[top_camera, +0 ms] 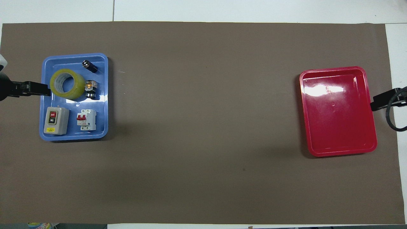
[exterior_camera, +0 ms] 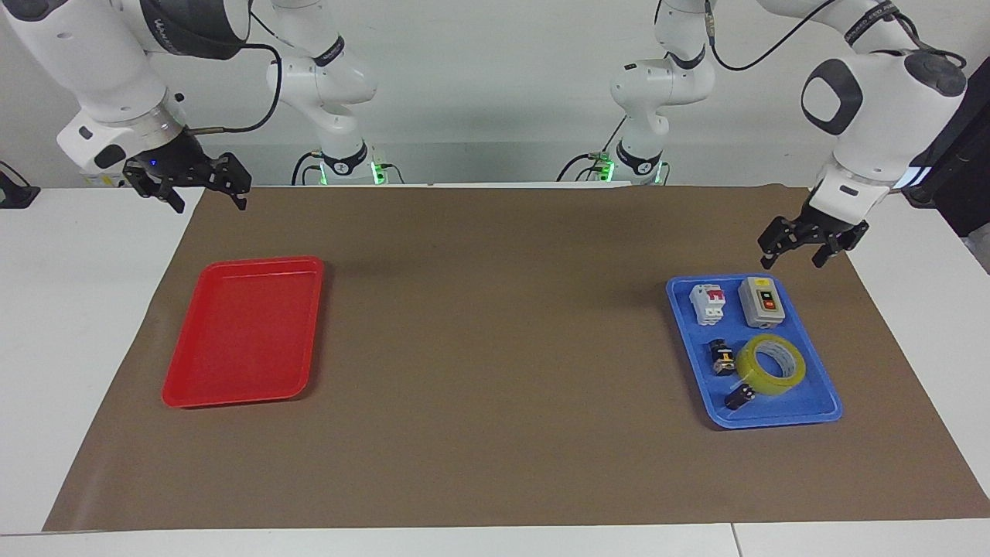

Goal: Place and move tape with both arms
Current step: 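Reach the left gripper down and grasp the yellow tape roll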

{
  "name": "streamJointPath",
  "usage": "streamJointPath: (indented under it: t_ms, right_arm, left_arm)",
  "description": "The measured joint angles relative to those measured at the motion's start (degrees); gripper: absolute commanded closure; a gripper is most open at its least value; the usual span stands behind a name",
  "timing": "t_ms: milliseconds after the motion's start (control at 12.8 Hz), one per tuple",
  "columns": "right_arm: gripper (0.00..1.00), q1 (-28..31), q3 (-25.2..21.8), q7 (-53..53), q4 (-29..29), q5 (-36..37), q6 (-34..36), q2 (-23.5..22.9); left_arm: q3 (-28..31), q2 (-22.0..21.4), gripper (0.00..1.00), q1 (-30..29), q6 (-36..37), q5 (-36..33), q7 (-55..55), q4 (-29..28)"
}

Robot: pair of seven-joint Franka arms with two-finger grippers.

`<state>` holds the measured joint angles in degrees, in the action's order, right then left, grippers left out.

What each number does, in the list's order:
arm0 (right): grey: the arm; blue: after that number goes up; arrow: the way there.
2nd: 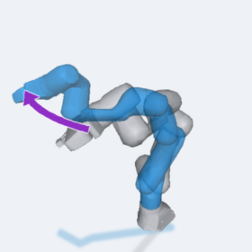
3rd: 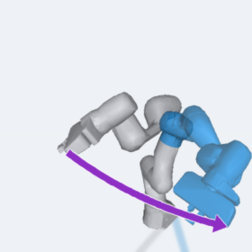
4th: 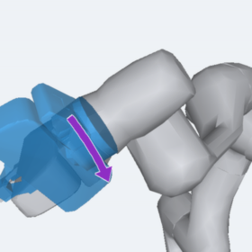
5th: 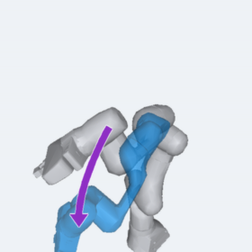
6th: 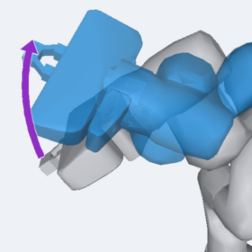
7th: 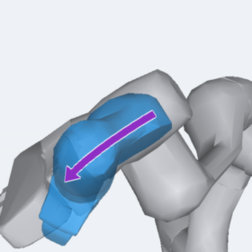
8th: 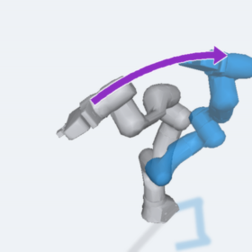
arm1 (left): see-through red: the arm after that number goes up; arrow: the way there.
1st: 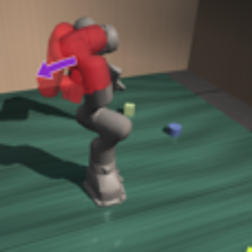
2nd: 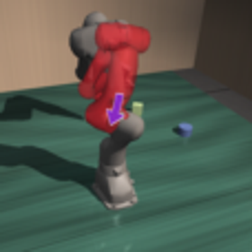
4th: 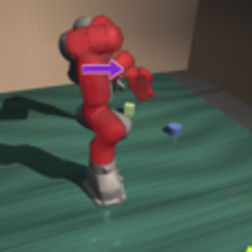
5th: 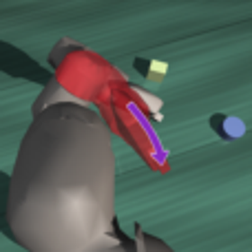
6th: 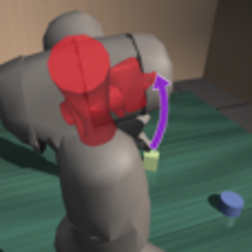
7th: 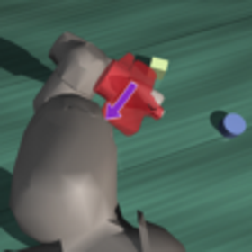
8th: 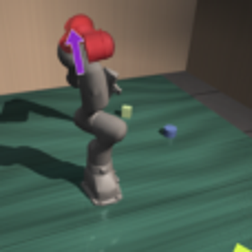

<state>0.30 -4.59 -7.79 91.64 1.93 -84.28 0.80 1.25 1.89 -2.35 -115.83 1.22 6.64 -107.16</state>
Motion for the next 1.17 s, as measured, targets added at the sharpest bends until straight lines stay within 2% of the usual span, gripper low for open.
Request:
streamJointPath:
  t_ms: [234,545,778,1168]
  right_arm:
    - [0.00,-0.01,0.03,0.00,0.00,0.00,0.00,0.00]
    - [0.00,-0.05,0.05,0.00,0.00,0.00,0.00,0.00]
    - [0.00,-0.05,0.05,0.00,0.00,0.00,0.00,0.00]
    - [0.00,-0.08,0.06,0.00,0.00,0.00,0.00,0.00]
  left_arm:
    - [0.03,6.46,0.00,-1.56,-8.04,-0.01,1.48,-0.09]
    - [0.08,12.65,0.00,-3.58,-16.81,-0.01,2.41,-0.07]
    - [0.10,14.78,0.00,-4.93,-19.10,0.00,2.15,-0.14]
    - [-0.43,17.19,0.00,-4.68,-23.26,0.00,-7.03,-1.59]
